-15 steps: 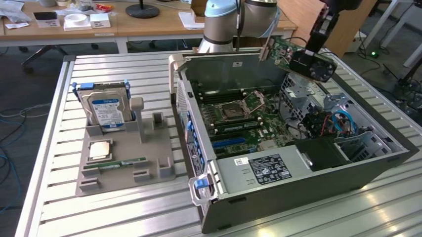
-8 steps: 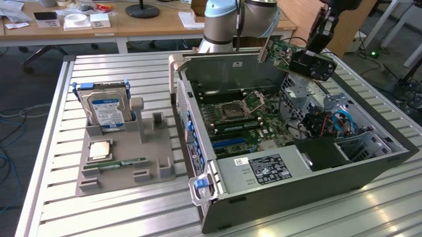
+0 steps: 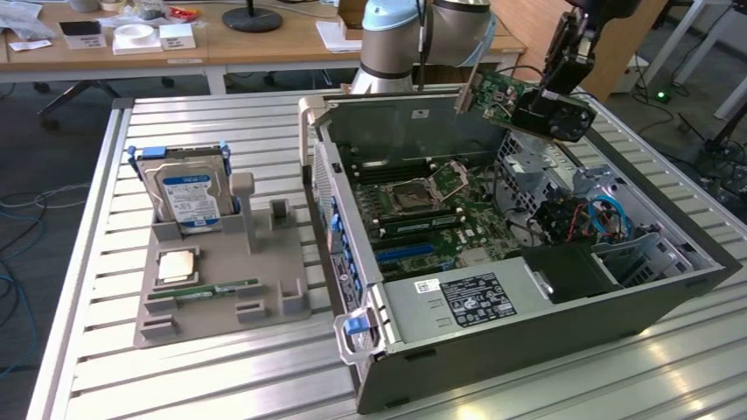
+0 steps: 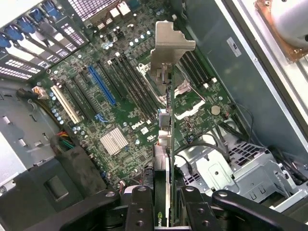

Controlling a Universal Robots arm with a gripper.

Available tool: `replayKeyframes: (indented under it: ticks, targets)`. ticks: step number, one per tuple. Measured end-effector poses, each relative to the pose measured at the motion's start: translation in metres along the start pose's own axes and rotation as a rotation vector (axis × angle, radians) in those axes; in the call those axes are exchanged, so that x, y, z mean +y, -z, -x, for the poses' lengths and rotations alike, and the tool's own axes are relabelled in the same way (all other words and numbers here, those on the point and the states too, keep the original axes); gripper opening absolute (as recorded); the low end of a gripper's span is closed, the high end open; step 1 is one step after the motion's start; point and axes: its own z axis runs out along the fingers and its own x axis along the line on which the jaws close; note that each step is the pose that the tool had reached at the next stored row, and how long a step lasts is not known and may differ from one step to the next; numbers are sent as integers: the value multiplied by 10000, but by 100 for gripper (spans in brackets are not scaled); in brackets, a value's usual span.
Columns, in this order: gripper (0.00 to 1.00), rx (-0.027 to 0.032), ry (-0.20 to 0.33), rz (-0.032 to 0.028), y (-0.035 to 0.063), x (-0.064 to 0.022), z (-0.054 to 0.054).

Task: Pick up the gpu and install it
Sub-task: 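Insert the gpu into the slot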

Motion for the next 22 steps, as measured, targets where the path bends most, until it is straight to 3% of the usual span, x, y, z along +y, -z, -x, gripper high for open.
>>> replayKeyframes:
  ticks: [4, 22]
  targets:
    - [26, 6, 155, 4, -1, 0, 0]
    - [26, 143, 3412, 88, -8, 0, 0]
